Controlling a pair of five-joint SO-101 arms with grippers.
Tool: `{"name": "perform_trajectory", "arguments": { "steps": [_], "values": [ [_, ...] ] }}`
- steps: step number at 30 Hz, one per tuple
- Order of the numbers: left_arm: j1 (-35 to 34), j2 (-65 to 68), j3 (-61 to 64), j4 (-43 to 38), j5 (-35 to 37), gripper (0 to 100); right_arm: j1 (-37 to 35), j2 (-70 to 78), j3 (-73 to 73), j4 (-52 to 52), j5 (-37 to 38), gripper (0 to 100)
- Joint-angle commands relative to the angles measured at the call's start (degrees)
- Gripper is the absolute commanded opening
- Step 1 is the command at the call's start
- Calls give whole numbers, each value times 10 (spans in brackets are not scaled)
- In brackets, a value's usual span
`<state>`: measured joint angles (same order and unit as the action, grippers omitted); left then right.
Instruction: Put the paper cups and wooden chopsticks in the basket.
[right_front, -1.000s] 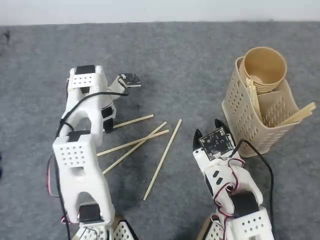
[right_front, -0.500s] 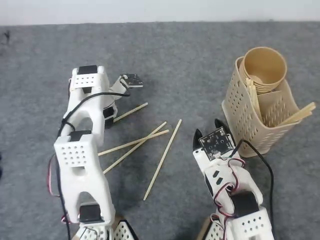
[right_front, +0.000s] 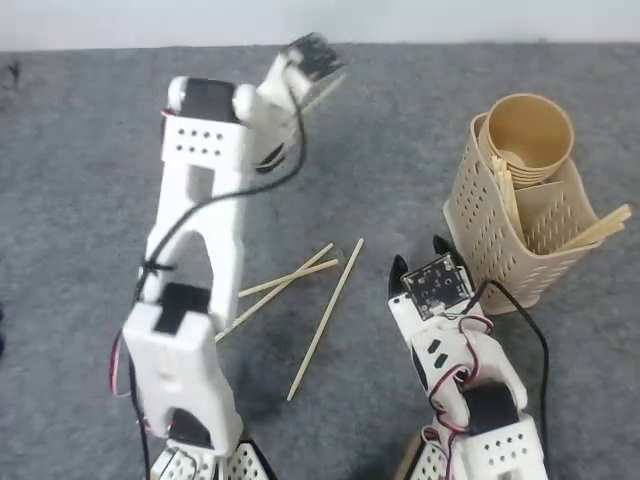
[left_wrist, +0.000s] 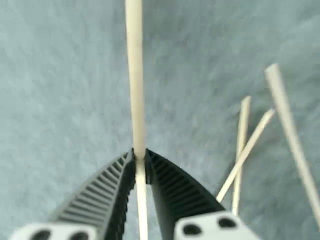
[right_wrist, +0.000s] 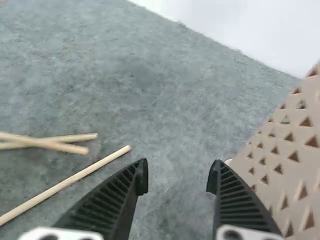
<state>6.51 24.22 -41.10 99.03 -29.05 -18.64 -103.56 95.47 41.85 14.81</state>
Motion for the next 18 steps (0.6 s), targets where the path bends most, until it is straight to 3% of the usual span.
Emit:
{"name": "perform_trajectory", "arguments": {
  "steps": [1, 7, 11, 18],
  "values": [
    [79, -93, -53, -40, 84, 11, 12, -5, 9, -15, 3, 209],
    [179, -113, -114, -142, 185, 11, 11, -5, 9, -15, 3, 209],
    [240, -110, -141, -257, 270, 11, 11, -5, 9, -15, 4, 209],
    [317, -94, -110, -367, 294, 11, 13, -5, 9, -15, 5, 209]
  ]
}}
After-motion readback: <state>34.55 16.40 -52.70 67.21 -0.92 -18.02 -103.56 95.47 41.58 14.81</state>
